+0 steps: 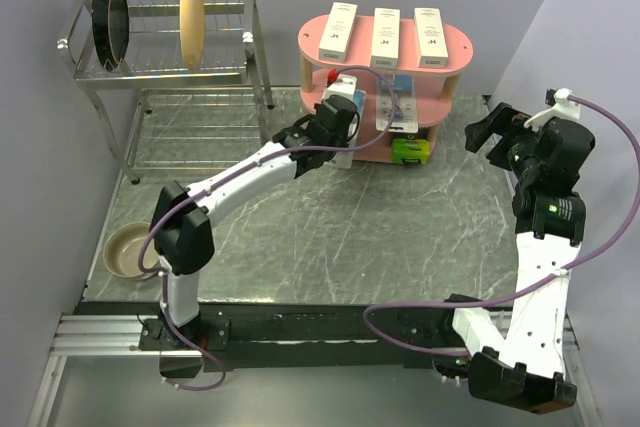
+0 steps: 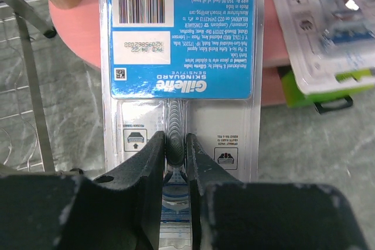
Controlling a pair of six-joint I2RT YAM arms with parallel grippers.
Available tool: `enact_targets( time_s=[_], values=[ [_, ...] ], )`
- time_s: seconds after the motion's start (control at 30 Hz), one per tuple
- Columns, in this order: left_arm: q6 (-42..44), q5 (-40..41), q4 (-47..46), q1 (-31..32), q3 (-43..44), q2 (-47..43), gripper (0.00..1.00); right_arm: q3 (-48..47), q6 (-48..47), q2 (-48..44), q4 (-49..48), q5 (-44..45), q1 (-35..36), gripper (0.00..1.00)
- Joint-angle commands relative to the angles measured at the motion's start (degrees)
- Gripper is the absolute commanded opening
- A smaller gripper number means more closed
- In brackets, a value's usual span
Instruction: Place and organize the shaving razors onto the shelf
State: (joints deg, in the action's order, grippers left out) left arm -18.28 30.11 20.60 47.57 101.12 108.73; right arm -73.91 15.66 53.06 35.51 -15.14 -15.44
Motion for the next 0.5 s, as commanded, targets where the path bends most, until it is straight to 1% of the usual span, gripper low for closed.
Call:
enact_targets(
  time_s=[0.0,0.17,0.47],
  values=[
    [1.23,5.13,-5.39,-0.29,5.05,2.36,0.01,-1.76,0.78,-0.06,-2.9,-1.04,-0.55,0.98],
    [4.3,5.84,-7.94,-0.81,8.56,6.4,0.01,-2.2,0.6,0.29,-2.81,-1.04,-0.55,0.98],
    [6.85,5.93,-10.23,-2.48,13.4,10.98,0.02,-1.77,0.95,0.12,-2.64,-0.69,-0.55,0.98]
  ],
)
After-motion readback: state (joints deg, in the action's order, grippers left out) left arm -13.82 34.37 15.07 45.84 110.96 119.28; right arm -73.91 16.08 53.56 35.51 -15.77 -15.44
